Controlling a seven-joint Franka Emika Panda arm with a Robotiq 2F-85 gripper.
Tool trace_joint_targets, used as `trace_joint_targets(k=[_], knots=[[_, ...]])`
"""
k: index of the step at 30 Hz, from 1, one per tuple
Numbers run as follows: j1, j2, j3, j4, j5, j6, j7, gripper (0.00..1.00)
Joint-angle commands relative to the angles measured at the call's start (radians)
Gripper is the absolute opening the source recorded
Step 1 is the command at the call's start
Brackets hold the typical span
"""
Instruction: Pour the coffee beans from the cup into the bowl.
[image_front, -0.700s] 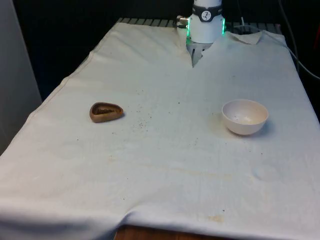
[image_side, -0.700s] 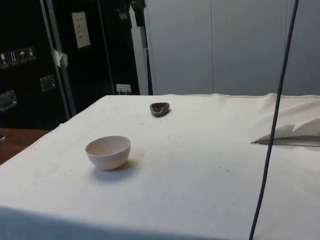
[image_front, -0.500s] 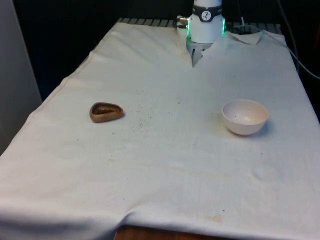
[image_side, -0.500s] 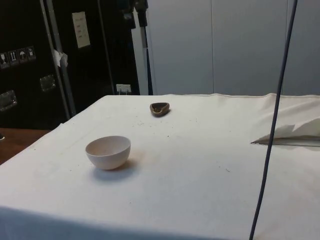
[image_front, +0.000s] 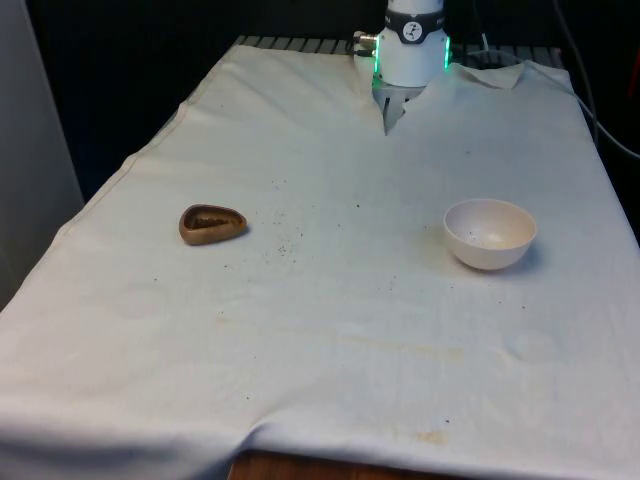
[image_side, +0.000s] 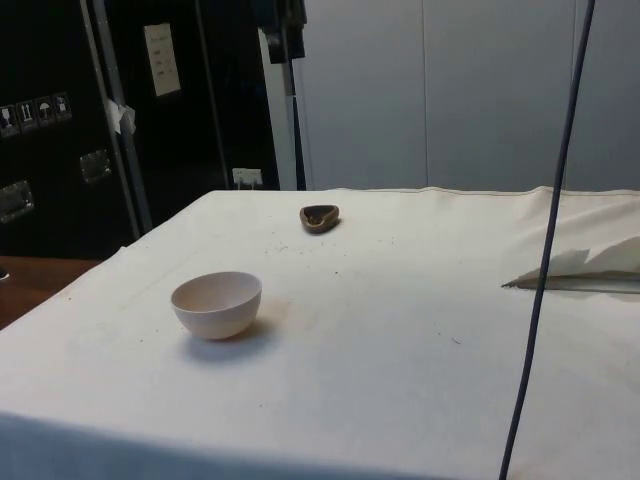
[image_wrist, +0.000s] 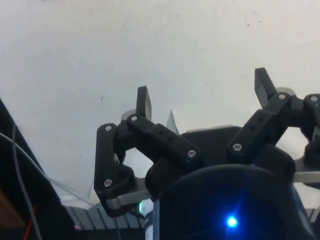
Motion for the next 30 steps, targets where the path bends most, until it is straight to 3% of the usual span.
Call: trace_joint_targets(k=[1, 30], knots=[[-0.004, -0.002, -0.009, -0.011, 0.000, 0.022, -0.018, 1.00], [-0.007, 0.073, -0.168, -0.036, -0.019, 0.179, -0.189, 1.00]])
